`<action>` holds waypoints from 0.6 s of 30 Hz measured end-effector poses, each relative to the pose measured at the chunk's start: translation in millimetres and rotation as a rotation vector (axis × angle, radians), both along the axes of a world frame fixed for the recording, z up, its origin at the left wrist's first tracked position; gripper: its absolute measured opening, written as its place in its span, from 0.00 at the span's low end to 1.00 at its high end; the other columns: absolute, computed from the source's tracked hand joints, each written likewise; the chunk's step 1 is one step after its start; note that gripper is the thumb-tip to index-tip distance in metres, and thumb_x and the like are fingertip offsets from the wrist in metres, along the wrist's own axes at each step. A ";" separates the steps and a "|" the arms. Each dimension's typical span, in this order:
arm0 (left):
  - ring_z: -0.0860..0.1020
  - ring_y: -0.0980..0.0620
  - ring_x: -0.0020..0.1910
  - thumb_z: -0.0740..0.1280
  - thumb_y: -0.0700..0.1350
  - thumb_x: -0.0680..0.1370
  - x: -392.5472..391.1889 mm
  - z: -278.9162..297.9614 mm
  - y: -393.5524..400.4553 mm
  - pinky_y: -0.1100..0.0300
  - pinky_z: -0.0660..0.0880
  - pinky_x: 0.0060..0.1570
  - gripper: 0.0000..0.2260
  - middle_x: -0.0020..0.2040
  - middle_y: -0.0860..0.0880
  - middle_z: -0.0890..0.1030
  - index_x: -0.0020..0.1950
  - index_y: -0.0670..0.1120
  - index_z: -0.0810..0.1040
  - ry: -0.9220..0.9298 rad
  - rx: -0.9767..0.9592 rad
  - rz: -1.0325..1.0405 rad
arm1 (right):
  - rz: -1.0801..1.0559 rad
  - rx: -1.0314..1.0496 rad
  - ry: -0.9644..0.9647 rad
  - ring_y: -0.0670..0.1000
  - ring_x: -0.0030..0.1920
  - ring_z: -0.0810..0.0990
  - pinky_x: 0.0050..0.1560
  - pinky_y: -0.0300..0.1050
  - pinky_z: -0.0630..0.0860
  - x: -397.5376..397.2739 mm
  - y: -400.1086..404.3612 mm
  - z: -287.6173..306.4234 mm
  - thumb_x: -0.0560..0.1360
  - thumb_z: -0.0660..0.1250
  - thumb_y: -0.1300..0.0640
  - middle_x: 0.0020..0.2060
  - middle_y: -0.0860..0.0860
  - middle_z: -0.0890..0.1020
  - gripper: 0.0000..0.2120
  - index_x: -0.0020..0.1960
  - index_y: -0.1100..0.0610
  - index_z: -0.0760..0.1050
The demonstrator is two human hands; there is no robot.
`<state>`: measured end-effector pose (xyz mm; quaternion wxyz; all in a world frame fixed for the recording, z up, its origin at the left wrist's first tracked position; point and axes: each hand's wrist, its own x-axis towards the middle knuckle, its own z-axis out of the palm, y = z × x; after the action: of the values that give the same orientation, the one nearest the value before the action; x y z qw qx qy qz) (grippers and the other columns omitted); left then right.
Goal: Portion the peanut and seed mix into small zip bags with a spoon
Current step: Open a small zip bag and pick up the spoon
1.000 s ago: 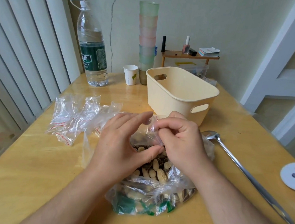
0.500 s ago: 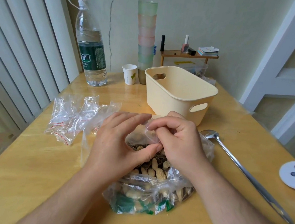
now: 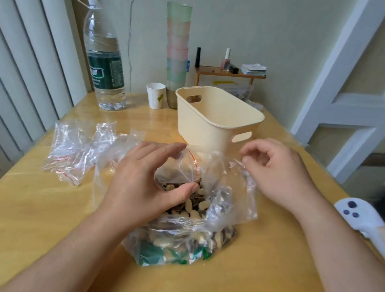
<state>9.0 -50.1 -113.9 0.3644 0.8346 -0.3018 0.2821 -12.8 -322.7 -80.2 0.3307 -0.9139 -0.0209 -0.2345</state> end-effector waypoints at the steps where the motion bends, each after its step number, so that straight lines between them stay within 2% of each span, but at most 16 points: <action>1: 0.79 0.56 0.59 0.76 0.63 0.71 -0.8 -0.1 -2.3 0.51 0.77 0.60 0.29 0.57 0.62 0.81 0.69 0.52 0.81 -0.001 0.009 -0.012 | -0.059 -0.116 0.045 0.41 0.41 0.76 0.44 0.28 0.68 -4.3 -11.5 -5.6 0.76 0.71 0.60 0.43 0.42 0.79 0.10 0.44 0.43 0.81; 3: 0.79 0.54 0.59 0.75 0.63 0.71 -2.9 -0.5 -7.3 0.48 0.77 0.60 0.29 0.56 0.61 0.82 0.69 0.51 0.81 -0.006 0.023 -0.043 | -0.151 -0.275 0.151 0.42 0.44 0.75 0.46 0.36 0.67 -14.0 -28.7 -17.7 0.76 0.69 0.59 0.45 0.42 0.75 0.10 0.45 0.43 0.80; 5: 0.79 0.54 0.59 0.74 0.64 0.72 -5.4 -0.9 -11.4 0.47 0.77 0.59 0.30 0.56 0.61 0.82 0.69 0.50 0.81 -0.014 0.028 -0.062 | -0.205 -0.370 0.287 0.51 0.51 0.76 0.53 0.41 0.67 -21.2 -39.3 -28.7 0.78 0.67 0.57 0.49 0.45 0.74 0.10 0.51 0.43 0.82; 8: 0.79 0.54 0.58 0.73 0.64 0.71 -7.3 -1.5 -11.4 0.47 0.77 0.59 0.30 0.56 0.60 0.83 0.68 0.50 0.81 -0.013 0.036 -0.063 | -0.176 -0.455 0.431 0.57 0.57 0.76 0.60 0.46 0.74 -25.4 -39.9 -37.7 0.80 0.63 0.57 0.52 0.48 0.74 0.13 0.57 0.43 0.82; 10: 0.79 0.53 0.58 0.73 0.64 0.72 -8.0 0.2 -8.8 0.45 0.77 0.59 0.30 0.56 0.60 0.83 0.68 0.50 0.81 -0.003 0.041 -0.061 | -0.154 -0.496 0.460 0.57 0.57 0.79 0.59 0.49 0.76 -24.1 -35.6 -37.2 0.79 0.61 0.61 0.54 0.50 0.78 0.15 0.57 0.46 0.82; 12: 0.79 0.53 0.58 0.72 0.64 0.72 -10.3 5.6 -5.4 0.46 0.78 0.59 0.29 0.56 0.60 0.83 0.68 0.50 0.81 -0.010 0.043 -0.055 | -0.184 -0.492 0.438 0.54 0.53 0.80 0.54 0.47 0.77 -25.7 -32.6 -27.0 0.78 0.61 0.61 0.52 0.50 0.82 0.15 0.55 0.48 0.83; 15: 0.78 0.55 0.58 0.72 0.65 0.71 -15.4 22.2 1.2 0.53 0.76 0.57 0.29 0.55 0.61 0.82 0.68 0.51 0.82 -0.037 0.044 -0.039 | -0.226 -0.293 0.344 0.49 0.42 0.82 0.42 0.42 0.75 -38.2 -32.3 5.3 0.78 0.62 0.57 0.38 0.46 0.84 0.11 0.47 0.49 0.84; 17: 0.78 0.57 0.58 0.72 0.66 0.71 -17.4 34.3 7.5 0.56 0.75 0.57 0.29 0.55 0.61 0.83 0.67 0.52 0.82 -0.034 0.070 -0.039 | -0.173 0.033 0.262 0.50 0.39 0.85 0.42 0.43 0.78 -48.0 -33.4 29.5 0.79 0.61 0.58 0.36 0.50 0.85 0.12 0.44 0.53 0.83; 18: 0.78 0.57 0.58 0.73 0.66 0.71 -17.5 39.1 11.9 0.56 0.75 0.56 0.29 0.55 0.61 0.83 0.67 0.52 0.82 -0.026 0.087 -0.043 | -0.115 0.209 0.226 0.51 0.40 0.85 0.42 0.43 0.80 -53.2 -32.2 41.5 0.79 0.60 0.63 0.38 0.53 0.86 0.14 0.45 0.55 0.84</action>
<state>-8.5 -38.2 -74.8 0.3298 0.8393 -0.3364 0.2716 -65.9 -354.9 -38.7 0.4101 -0.8949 0.0931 -0.1494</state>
